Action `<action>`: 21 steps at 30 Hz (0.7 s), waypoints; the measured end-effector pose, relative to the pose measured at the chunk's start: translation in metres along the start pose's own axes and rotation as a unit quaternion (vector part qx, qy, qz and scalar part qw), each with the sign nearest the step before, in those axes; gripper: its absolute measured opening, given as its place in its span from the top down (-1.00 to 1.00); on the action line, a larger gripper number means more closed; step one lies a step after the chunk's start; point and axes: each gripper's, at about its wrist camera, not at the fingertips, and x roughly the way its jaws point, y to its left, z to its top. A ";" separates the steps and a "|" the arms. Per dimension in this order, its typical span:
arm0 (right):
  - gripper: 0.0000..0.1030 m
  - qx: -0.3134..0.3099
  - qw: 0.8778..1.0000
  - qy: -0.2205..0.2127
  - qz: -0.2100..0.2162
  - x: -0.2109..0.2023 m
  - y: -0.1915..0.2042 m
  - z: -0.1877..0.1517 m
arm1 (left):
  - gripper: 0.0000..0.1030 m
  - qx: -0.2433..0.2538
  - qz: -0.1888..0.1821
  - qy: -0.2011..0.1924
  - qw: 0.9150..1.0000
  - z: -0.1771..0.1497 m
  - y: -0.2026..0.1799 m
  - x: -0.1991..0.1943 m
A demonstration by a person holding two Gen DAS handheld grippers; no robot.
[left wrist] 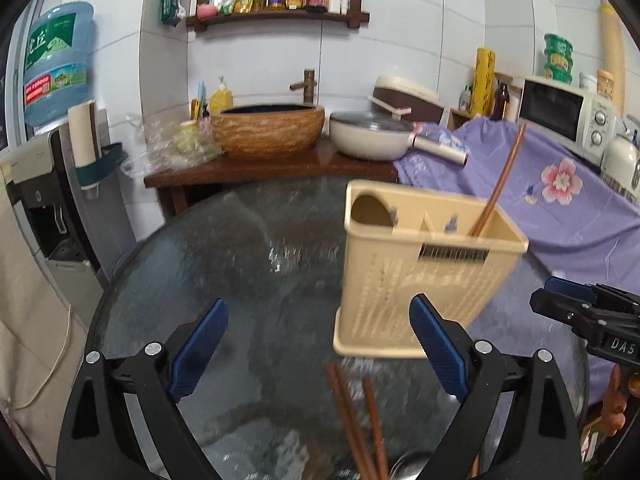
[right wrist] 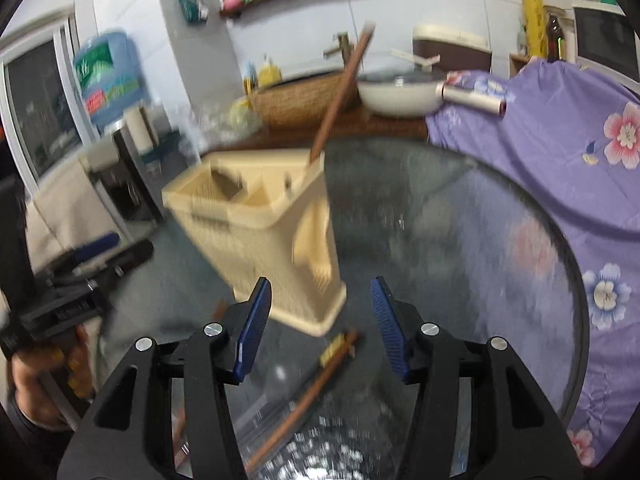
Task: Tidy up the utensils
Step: 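Move both open tools back down to the chopsticks on the table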
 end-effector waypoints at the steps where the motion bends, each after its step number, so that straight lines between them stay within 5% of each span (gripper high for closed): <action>1: -0.02 -0.003 1.000 0.011 -0.002 0.004 0.002 -0.010 | -0.74 0.002 0.002 0.007 1.000 -0.007 0.001 0.000; 11: 0.10 -0.012 0.995 0.094 -0.039 0.038 0.007 -0.075 | -0.61 0.011 -0.003 0.069 0.998 -0.065 0.005 0.008; 21: 0.18 -0.036 0.992 0.106 -0.058 0.044 0.017 -0.087 | -0.48 0.014 0.001 0.095 0.995 -0.085 0.008 0.016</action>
